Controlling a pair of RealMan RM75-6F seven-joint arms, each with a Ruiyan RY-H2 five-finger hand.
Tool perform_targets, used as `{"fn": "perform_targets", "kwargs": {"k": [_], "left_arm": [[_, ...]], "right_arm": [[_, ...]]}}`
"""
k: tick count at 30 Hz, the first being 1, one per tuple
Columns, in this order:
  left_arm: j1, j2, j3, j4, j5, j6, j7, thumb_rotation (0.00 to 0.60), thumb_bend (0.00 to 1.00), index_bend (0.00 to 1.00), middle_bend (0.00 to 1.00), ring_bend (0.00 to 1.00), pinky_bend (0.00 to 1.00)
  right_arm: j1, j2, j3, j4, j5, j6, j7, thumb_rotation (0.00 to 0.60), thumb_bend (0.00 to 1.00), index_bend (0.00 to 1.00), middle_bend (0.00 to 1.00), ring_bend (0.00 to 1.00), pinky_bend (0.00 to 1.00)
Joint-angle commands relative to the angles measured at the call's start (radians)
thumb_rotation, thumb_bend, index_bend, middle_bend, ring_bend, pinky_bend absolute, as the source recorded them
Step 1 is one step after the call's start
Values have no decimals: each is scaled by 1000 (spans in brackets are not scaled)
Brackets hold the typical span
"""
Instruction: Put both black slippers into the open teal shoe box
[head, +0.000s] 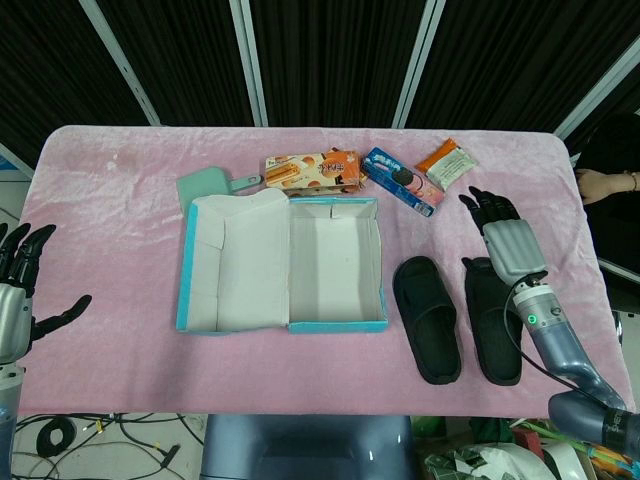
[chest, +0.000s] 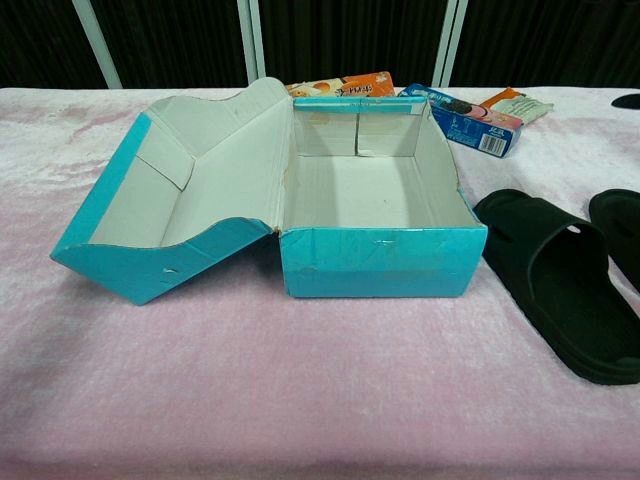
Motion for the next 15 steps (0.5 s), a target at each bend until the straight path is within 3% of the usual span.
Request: {"fn": "perform_targets", "kwargs": {"k": [1,8,15], "left_arm": [[6,26,19,-37,-28,-37,26,600,0,34,149,73,0],[12,51,51,-86,-77,-103,57,600,0,34,148,73,0],[16,58,61,-95,-113,-132,66,600,0,34,147,73,0]], "right_arm": [[-4,1,-28,-22,-15,-3,-24,600,134,0,0,0,80],[37,-4,-83,-49,11,-114,-94,600,99,0,0,0,80],[98,-27,-115,-52,94,-218,-204,600,4,0,0,0,80]]}}
